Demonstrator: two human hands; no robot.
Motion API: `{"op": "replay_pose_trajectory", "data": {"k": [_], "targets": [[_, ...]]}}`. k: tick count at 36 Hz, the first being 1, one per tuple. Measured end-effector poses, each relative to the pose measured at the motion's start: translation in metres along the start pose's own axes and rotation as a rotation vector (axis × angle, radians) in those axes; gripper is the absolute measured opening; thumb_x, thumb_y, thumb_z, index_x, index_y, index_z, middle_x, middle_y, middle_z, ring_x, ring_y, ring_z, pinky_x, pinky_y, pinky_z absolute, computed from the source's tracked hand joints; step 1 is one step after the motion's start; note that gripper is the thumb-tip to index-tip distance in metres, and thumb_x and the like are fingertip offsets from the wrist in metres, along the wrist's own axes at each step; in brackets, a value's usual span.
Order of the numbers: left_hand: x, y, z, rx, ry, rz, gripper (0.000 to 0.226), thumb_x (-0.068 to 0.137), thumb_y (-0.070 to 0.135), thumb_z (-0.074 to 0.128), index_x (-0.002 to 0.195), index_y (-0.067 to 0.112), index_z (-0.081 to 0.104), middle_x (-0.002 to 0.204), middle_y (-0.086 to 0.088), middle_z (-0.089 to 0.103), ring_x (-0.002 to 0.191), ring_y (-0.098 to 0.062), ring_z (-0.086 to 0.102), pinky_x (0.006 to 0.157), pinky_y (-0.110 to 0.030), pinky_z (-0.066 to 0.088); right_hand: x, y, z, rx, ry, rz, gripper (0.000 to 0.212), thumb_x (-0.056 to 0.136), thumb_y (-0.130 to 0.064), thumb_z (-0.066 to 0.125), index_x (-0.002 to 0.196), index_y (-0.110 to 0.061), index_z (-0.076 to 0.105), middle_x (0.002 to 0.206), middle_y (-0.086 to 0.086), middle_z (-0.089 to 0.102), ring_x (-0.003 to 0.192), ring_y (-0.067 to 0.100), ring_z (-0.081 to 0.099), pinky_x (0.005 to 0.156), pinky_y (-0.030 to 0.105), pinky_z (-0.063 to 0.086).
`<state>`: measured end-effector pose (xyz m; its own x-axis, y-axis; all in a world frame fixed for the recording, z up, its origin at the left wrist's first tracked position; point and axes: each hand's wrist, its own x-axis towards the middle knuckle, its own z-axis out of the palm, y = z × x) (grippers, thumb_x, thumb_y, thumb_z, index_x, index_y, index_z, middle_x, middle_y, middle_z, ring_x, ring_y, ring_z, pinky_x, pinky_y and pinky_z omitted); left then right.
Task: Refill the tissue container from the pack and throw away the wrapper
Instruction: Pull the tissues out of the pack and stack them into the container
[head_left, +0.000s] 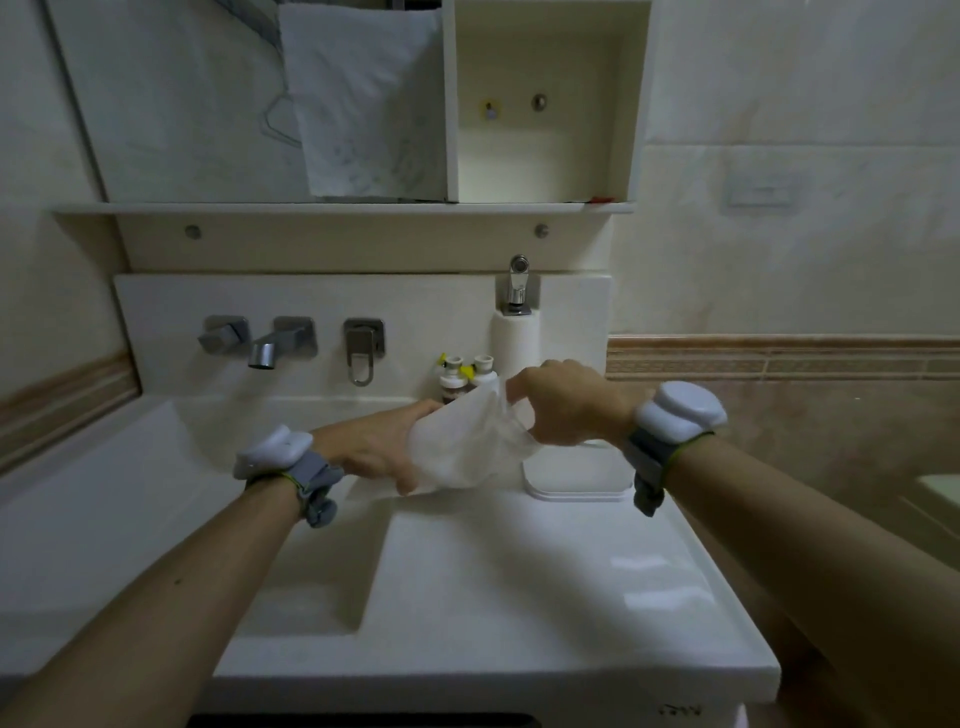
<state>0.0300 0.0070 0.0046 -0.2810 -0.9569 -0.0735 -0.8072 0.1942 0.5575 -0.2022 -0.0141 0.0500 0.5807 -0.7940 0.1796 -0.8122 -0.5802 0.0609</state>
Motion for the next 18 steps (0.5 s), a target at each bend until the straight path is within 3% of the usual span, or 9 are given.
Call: {"op": "replay_pose_trajectory", "data": {"k": [3,6,10,13,18], "targets": [[-0.001,-0.002,0.001,-0.044,-0.020,-0.010,0.090,0.055,-0.001,0.074,0.130,0.035,0.039,0.117,0.001,0.054,0.108,-0.022,0.053,0.080,-0.033,0.049,-0.002,-0.007,-0.002,-0.090,-0.011,-0.046,0.043,0.087,-0.031,0.064,0.130,-0.030,0.057,0.121,0.003,0.062,0.108,0.027,0.059,0.083,0.030,0.043],[-0.001,-0.005,0.005,-0.033,-0.082,-0.016,0.113,0.054,-0.001,0.082,0.144,0.037,0.025,0.133,0.004,0.046,0.121,-0.020,0.047,0.097,-0.033,0.046,-0.004,-0.018,-0.004,-0.145,-0.008,-0.099,0.043,0.089,-0.034,0.061,0.131,-0.028,0.056,0.122,0.003,0.062,0.109,0.027,0.058,0.080,0.030,0.041],[-0.001,-0.001,0.008,-0.028,-0.107,-0.020,0.123,0.059,0.001,0.088,0.151,0.031,0.011,0.138,0.009,0.039,0.124,-0.014,0.043,0.098,-0.022,0.039,-0.004,-0.031,-0.003,-0.142,-0.031,-0.145,0.040,0.090,-0.037,0.060,0.129,-0.030,0.058,0.124,0.000,0.062,0.112,0.025,0.057,0.086,0.031,0.044],[0.000,0.001,0.008,0.012,-0.094,-0.019,0.117,0.060,0.012,0.089,0.150,0.032,0.017,0.136,0.012,0.042,0.123,-0.014,0.045,0.099,-0.024,0.038,-0.003,-0.034,0.001,-0.181,-0.048,-0.131,0.037,0.090,-0.033,0.060,0.127,-0.026,0.060,0.120,0.002,0.063,0.107,0.025,0.060,0.082,0.030,0.044],[-0.001,-0.002,0.007,0.014,-0.064,-0.082,0.083,0.066,0.015,0.082,0.135,0.033,0.039,0.124,0.007,0.055,0.110,-0.017,0.052,0.094,-0.031,0.045,-0.006,-0.036,0.006,-0.247,-0.119,-0.122,0.026,0.088,-0.023,0.061,0.111,-0.011,0.059,0.112,0.006,0.063,0.099,0.026,0.061,0.078,0.031,0.046]]}}
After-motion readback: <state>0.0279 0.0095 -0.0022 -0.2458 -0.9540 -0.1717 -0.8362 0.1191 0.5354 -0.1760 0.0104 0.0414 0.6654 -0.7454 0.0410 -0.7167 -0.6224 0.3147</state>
